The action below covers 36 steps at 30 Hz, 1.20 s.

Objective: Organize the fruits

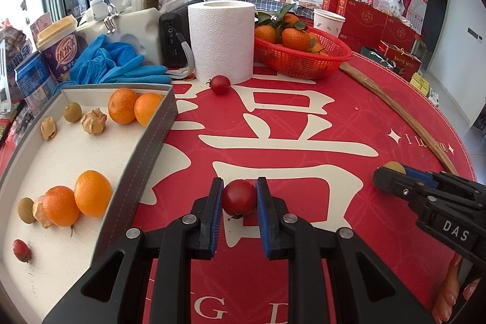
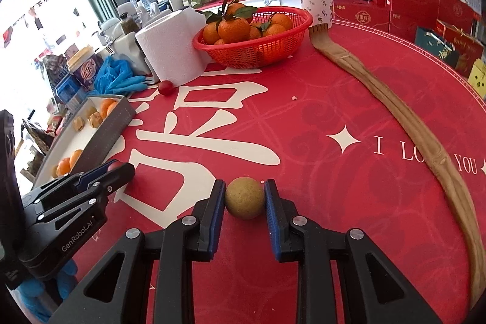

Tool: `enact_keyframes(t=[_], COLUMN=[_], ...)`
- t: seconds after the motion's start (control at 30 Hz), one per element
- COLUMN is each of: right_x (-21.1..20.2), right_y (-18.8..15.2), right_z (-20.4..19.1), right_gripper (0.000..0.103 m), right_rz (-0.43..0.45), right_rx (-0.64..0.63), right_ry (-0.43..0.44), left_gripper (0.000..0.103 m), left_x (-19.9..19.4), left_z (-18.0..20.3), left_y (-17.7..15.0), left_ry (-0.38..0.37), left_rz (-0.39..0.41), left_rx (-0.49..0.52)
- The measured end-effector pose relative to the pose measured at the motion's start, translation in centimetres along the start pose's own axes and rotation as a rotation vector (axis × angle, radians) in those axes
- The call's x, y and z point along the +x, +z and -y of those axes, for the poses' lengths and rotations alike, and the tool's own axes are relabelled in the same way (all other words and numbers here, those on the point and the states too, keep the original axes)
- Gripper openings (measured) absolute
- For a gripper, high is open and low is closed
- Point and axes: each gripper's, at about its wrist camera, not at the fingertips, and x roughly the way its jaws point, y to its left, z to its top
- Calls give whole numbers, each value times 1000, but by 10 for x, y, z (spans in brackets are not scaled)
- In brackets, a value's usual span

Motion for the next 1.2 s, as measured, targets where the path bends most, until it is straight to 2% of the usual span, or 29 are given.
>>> enact_keyframes(t=[0.07, 0.27, 0.47, 0.7, 1.2], right_x=[0, -4, -12, -11, 17], right_y=[0, 0, 8, 24, 38], right_z=[-1, -12, -41, -87, -178], right_gripper=[27, 27, 27, 27, 27], right_rz=[5, 42, 70, 58, -31], right_rx=[5, -30, -80, -125, -217], right_ry=[4, 0, -10, 38, 124], left_gripper=[23, 23, 23, 23, 23], left_x=[-5, -26, -46, -57, -68], left_z=[-1, -10, -27, -62, -142], left_y=[1, 9, 15, 17, -1], left_ry=[21, 22, 13, 42, 97], left_rz=[21, 82, 116, 114, 102], left_rx=[2, -18, -50, -132, -298])
